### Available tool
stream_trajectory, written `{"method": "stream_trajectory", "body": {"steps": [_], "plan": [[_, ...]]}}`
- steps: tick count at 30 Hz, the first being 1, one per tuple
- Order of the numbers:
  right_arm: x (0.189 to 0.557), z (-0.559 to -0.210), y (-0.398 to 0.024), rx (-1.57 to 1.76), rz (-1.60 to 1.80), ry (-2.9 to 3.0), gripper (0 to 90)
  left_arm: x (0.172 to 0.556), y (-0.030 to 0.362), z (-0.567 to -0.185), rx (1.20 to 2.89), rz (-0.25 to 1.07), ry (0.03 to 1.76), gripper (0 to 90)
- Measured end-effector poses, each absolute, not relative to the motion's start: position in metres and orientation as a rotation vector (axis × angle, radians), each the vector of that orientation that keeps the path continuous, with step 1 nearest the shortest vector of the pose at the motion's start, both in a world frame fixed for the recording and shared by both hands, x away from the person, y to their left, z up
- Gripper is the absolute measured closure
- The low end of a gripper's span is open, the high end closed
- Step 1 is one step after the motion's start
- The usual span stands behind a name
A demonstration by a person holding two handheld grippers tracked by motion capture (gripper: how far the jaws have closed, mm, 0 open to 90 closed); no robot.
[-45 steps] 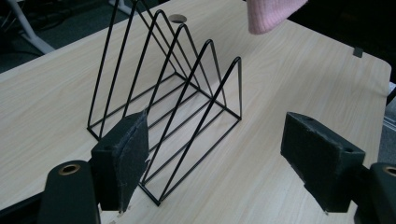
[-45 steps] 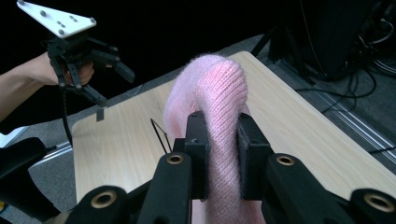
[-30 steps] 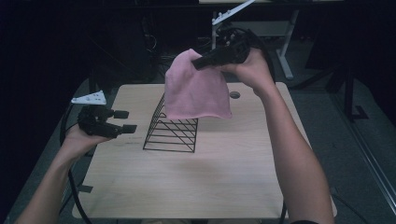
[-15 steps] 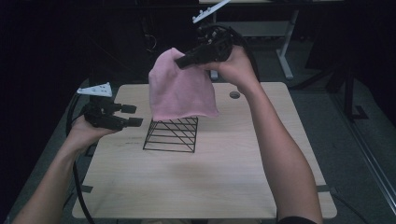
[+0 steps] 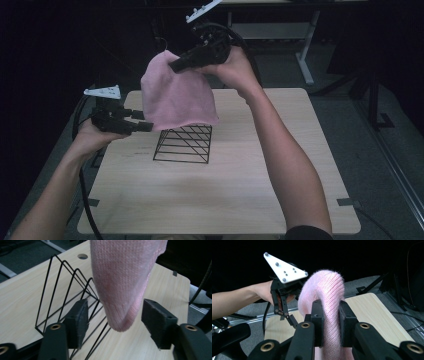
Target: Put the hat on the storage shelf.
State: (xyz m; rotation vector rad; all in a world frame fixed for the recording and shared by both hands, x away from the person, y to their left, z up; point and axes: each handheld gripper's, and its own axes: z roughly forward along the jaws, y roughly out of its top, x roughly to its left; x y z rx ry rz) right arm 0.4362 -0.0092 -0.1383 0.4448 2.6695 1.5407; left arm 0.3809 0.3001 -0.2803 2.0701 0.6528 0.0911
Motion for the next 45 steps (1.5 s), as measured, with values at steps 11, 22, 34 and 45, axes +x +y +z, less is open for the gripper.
{"method": "stream_trajectory", "body": {"steps": [11, 22, 34, 45], "plan": [[0.440, -0.141, 0.002, 0.433, 1.560, 2.677, 77.2, 0.383, 0.303, -0.282, 2.089, 0.045, 0.622, 80.5], [0.454, -0.151, -0.004, 0.497, 1.534, 2.670, 77.2, 0.392, 0.297, -0.285, 2.132, 0.102, 0.652, 82.7], [0.464, -0.170, -0.017, 0.576, 1.555, 2.664, 77.1, 0.406, 0.285, -0.296, 2.189, 0.138, 0.670, 82.7], [0.462, -0.182, -0.022, 0.589, 1.555, 2.666, 77.1, 0.408, 0.282, -0.303, 2.221, 0.143, 0.692, 82.5]]}}
